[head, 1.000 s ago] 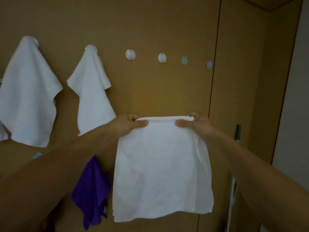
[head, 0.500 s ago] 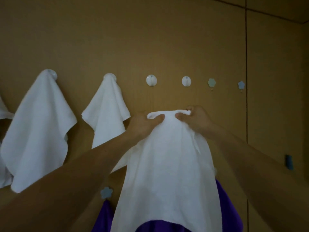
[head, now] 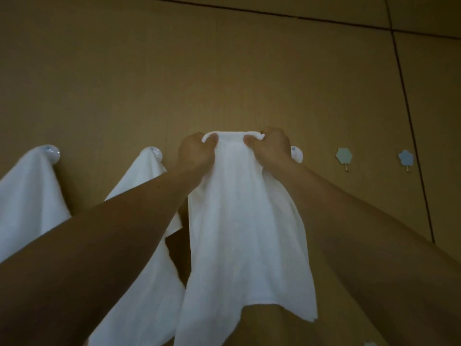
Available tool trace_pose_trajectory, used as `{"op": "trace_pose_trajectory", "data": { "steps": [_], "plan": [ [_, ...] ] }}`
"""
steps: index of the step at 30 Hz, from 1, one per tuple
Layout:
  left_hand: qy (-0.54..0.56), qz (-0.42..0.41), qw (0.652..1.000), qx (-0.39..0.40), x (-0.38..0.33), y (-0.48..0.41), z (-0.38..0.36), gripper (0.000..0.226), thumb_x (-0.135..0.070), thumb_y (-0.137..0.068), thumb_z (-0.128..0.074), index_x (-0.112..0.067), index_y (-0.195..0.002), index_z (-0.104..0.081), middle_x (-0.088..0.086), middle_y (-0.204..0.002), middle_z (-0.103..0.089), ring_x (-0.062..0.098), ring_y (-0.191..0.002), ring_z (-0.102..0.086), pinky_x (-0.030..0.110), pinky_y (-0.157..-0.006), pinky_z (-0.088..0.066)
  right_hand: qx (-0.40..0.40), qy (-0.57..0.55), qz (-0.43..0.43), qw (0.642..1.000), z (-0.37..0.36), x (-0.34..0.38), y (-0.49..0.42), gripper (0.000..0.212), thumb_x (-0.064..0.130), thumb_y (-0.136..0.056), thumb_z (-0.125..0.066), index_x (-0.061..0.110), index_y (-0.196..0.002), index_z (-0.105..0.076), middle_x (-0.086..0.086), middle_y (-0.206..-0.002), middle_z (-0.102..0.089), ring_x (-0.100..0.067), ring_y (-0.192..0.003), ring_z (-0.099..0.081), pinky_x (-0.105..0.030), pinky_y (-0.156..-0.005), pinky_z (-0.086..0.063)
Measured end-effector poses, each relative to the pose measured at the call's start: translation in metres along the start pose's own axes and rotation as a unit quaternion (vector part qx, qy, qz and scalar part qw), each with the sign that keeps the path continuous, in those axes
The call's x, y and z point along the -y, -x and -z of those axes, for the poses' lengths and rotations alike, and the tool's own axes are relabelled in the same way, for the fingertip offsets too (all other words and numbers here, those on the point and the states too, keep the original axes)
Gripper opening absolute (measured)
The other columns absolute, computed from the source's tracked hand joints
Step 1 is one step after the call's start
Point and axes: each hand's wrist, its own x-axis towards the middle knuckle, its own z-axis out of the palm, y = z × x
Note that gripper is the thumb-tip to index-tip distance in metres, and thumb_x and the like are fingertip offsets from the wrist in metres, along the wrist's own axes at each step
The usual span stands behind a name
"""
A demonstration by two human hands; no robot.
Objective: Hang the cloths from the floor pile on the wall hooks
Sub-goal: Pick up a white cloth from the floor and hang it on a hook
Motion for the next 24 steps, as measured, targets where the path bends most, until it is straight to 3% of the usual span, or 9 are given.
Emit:
{"op": "trace_pose_trajectory", "data": {
  "steps": [4,9,12,15,18,20,21,22,24],
  "plan": [
    [-0.037,0.0,0.999,-0.004,0.014,-0.029,-0.003,0.023,-0.031,-0.092,-0.057,-0.01,-0.087,-0.063,0.012,-0.088,-0.065,0.02,-0.075,-0.055,0.027,-0.064,-0.039,0.018,0.013,-0.013,1.0,-0.018,-0.004,-0.026,0.027,0.035,-0.084,-0.066,0.016,-0.103,-0.066,-0.002,-0.101,-0.067,-0.024,-0.094,-0.064,-0.036,-0.083,-0.053],
    [-0.263,-0.028,0.964,0.015,0.033,-0.03,-0.009,0.028,-0.038,-0.094,-0.046,-0.014,-0.082,-0.056,0.002,-0.081,-0.059,0.025,-0.081,-0.056,0.03,-0.067,-0.036,0.041,0.039,-0.075,0.996,-0.036,-0.027,-0.029,0.023,0.03,-0.082,-0.064,0.014,-0.097,-0.065,-0.004,-0.096,-0.068,-0.025,-0.088,-0.066,-0.039,-0.082,-0.056],
    [-0.197,0.054,0.978,0.048,0.032,-0.023,-0.013,0.032,-0.036,-0.09,-0.053,-0.007,-0.097,-0.066,0.01,-0.099,-0.065,0.027,-0.089,-0.06,0.032,-0.069,-0.041,0.061,0.011,-0.101,0.993,-0.036,-0.033,-0.025,0.021,0.028,-0.074,-0.068,0.013,-0.089,-0.066,-0.002,-0.087,-0.069,-0.022,-0.081,-0.067,-0.033,-0.074,-0.055],
    [-0.086,0.145,0.973,0.159,0.027,-0.009,-0.01,0.039,-0.032,-0.092,-0.057,-0.001,-0.115,-0.063,0.008,-0.107,-0.06,0.02,-0.096,-0.054,0.029,-0.079,-0.04,0.118,0.006,-0.133,0.984,-0.033,-0.036,-0.015,0.02,0.029,-0.071,-0.069,0.012,-0.079,-0.063,-0.003,-0.078,-0.067,-0.021,-0.071,-0.067,-0.031,-0.065,-0.053],
    [-0.061,0.136,0.959,0.242,0.025,0.001,-0.004,0.04,-0.038,-0.092,-0.053,-0.002,-0.108,-0.064,0.009,-0.103,-0.059,0.019,-0.093,-0.054,0.024,-0.078,-0.042,0.157,0.027,-0.165,0.973,-0.035,-0.037,-0.008,0.03,0.038,-0.067,-0.069,0.011,-0.079,-0.062,-0.005,-0.074,-0.067,-0.022,-0.066,-0.066,-0.03,-0.059,-0.051],
    [-0.176,0.105,0.957,0.206,0.021,0.004,-0.005,0.04,-0.048,-0.091,-0.049,-0.011,-0.088,-0.064,0.003,-0.088,-0.063,0.017,-0.08,-0.058,0.027,-0.067,-0.04,0.128,0.147,-0.102,0.976,-0.037,-0.035,-0.007,0.037,0.044,-0.068,-0.068,0.012,-0.082,-0.057,-0.001,-0.08,-0.063,-0.02,-0.071,-0.063,-0.029,-0.057,-0.046],
    [-0.268,0.079,0.949,0.146,0.02,0.004,-0.007,0.041,-0.052,-0.087,-0.05,-0.012,-0.086,-0.06,0.0,-0.081,-0.062,0.016,-0.072,-0.058,0.028,-0.06,-0.038,0.077,0.246,-0.026,0.966,-0.038,-0.035,-0.007,0.037,0.044,-0.072,-0.067,0.013,-0.085,-0.053,0.001,-0.088,-0.058,-0.02,-0.08,-0.059,-0.031,-0.061,-0.041],
    [-0.357,0.025,0.931,0.069,0.02,0.004,-0.009,0.041,-0.052,-0.085,-0.051,-0.012,-0.089,-0.056,-0.002,-0.081,-0.059,0.015,-0.07,-0.055,0.029,-0.056,-0.035,0.022,0.325,0.065,0.943,-0.038,-0.034,-0.006,0.033,0.04,-0.075,-0.066,0.015,-0.09,-0.051,0.0,-0.095,-0.052,-0.021,-0.089,-0.053,-0.033,-0.067,-0.037],
    [-0.423,-0.135,0.896,-0.03,0.024,0.005,-0.013,0.03,-0.042,-0.087,-0.049,-0.014,-0.096,-0.051,-0.004,-0.09,-0.053,0.018,-0.08,-0.053,0.032,-0.063,-0.034,-0.02,0.363,0.199,0.91,-0.036,-0.029,0.001,0.019,0.031,-0.081,-0.06,0.019,-0.096,-0.056,-0.004,-0.1,-0.051,-0.025,-0.096,-0.049,-0.034,-0.075,-0.03]
  ]
}}
